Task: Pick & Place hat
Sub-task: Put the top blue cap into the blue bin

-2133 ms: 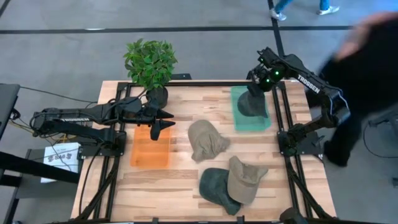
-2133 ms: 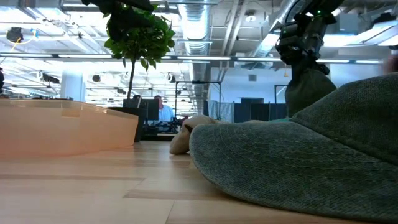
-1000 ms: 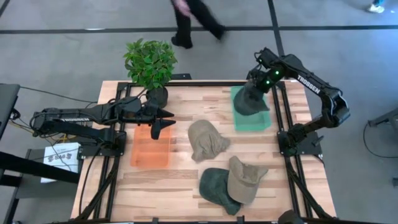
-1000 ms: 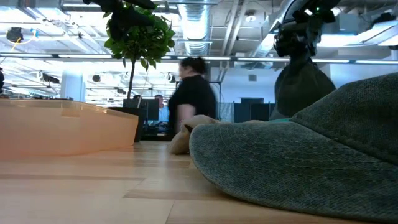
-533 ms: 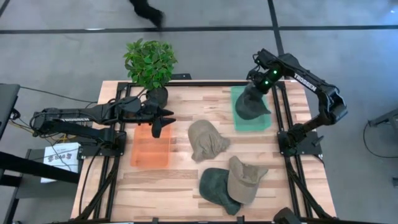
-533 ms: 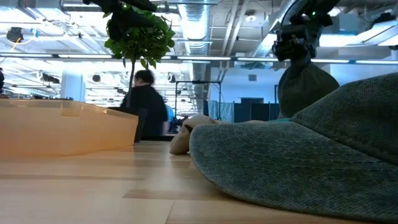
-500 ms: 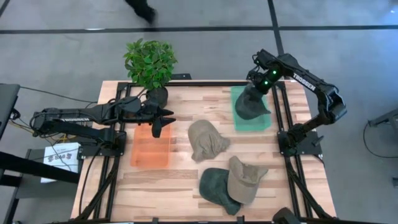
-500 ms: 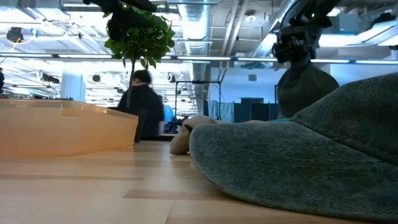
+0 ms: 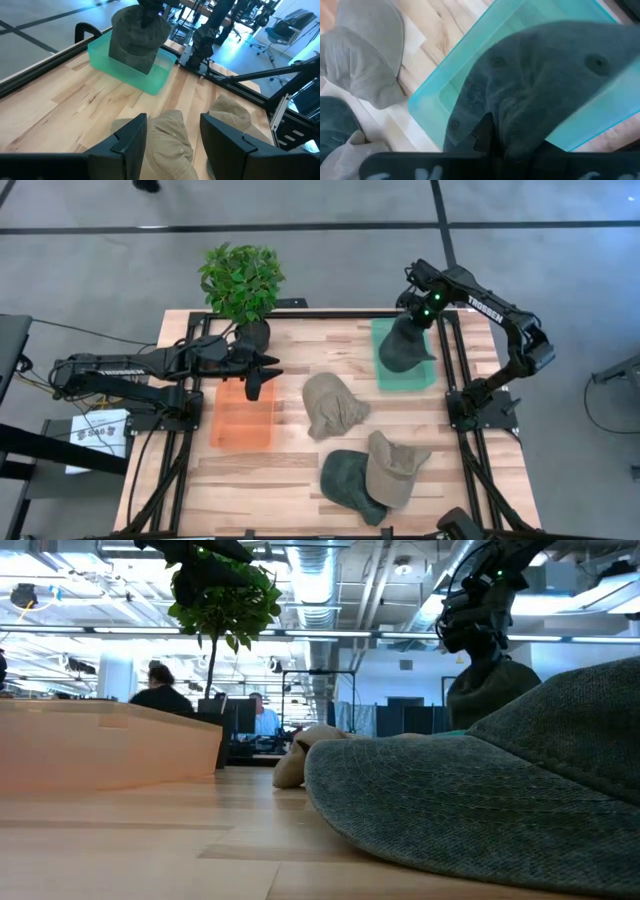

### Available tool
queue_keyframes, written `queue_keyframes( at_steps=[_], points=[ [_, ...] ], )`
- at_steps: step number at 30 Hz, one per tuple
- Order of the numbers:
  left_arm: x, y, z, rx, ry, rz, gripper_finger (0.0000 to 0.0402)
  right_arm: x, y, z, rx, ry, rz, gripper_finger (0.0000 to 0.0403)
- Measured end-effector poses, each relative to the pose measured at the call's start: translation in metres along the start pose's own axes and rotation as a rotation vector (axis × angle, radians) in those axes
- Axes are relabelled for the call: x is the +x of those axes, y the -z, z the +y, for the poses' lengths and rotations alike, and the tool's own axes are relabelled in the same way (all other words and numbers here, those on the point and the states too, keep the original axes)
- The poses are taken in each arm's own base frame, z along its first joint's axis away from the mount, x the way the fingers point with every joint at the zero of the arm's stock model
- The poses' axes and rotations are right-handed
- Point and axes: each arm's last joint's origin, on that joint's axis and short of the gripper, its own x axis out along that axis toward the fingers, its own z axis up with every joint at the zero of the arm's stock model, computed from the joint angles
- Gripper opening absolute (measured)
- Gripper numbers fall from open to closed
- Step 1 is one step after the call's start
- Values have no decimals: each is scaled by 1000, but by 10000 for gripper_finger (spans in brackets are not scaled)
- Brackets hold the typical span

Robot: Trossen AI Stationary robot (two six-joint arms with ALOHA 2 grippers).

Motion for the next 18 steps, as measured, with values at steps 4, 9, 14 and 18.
queue_keyframes(
  at_steps=[4,9,14,18],
  points=[
    [0,0,0,0,0,0,180,0,0,0,-13,-6,-3,46],
    [0,0,0,0,0,-1,180,0,-1,-1,-18,-4,-14,92],
    [0,0,0,0,0,0,180,-1,-3,-1,-31,7,-29,149],
    [0,0,0,0,-1,0,180,-10,-6,-1,-29,97,-38,198]
  ],
)
